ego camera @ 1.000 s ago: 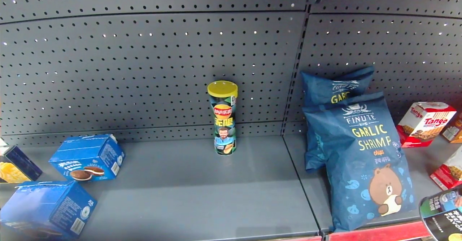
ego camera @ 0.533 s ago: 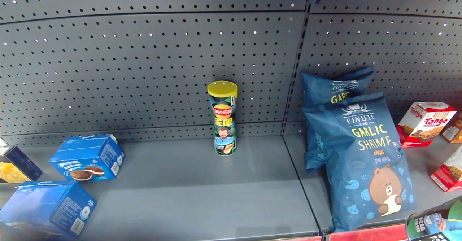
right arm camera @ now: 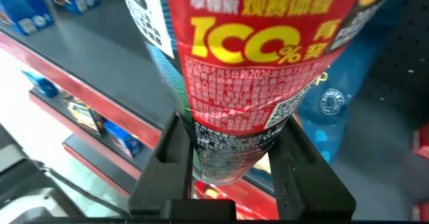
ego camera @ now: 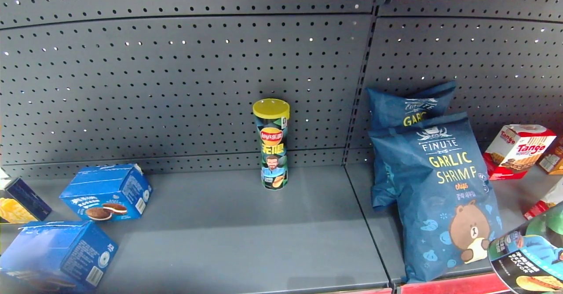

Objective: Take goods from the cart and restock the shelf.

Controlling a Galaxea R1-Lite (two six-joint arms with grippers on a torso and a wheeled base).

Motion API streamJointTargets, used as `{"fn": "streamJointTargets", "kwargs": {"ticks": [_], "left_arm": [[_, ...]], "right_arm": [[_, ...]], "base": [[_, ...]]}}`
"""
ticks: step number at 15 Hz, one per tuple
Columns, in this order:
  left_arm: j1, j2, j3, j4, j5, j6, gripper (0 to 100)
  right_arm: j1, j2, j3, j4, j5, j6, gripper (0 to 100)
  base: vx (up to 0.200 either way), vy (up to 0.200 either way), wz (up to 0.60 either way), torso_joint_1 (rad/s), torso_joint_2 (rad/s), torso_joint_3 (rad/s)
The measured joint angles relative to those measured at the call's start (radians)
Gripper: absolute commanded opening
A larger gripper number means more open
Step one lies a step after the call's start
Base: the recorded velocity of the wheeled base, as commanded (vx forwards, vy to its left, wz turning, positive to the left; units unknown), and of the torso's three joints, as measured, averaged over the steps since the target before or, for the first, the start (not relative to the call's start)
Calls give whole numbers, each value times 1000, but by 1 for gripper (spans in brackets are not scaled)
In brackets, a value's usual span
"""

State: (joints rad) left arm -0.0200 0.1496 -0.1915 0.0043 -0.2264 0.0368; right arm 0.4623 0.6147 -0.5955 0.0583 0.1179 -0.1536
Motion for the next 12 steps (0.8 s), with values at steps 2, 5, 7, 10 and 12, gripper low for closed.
{"fn": "streamJointTargets", "kwargs": {"ticks": [2, 5, 7, 10, 12], "left_arm": [[-14, 193, -117, -48, -139, 3, 100], [-45, 497, -305, -96, -267, 4, 100], [-83, 682, -401, -153, -301, 8, 100], [-136, 954, -478, -327, -320, 10, 100], [-176, 1130, -517, -449, -326, 15, 100]], "right_arm": [[-1, 11, -15, -4, -7, -1, 0], [2, 17, -29, -8, -7, 0, 0], [6, 19, -37, -8, 0, -1, 0], [14, 17, -42, -8, 2, 0, 0], [15, 16, -45, -8, 4, 2, 0]], "base": [[0, 0, 0, 0, 0, 0], [0, 0, 0, 0, 0, 0], [0, 0, 0, 0, 0, 0], [0, 0, 0, 0, 0, 0], [0, 0, 0, 0, 0, 0]]}}
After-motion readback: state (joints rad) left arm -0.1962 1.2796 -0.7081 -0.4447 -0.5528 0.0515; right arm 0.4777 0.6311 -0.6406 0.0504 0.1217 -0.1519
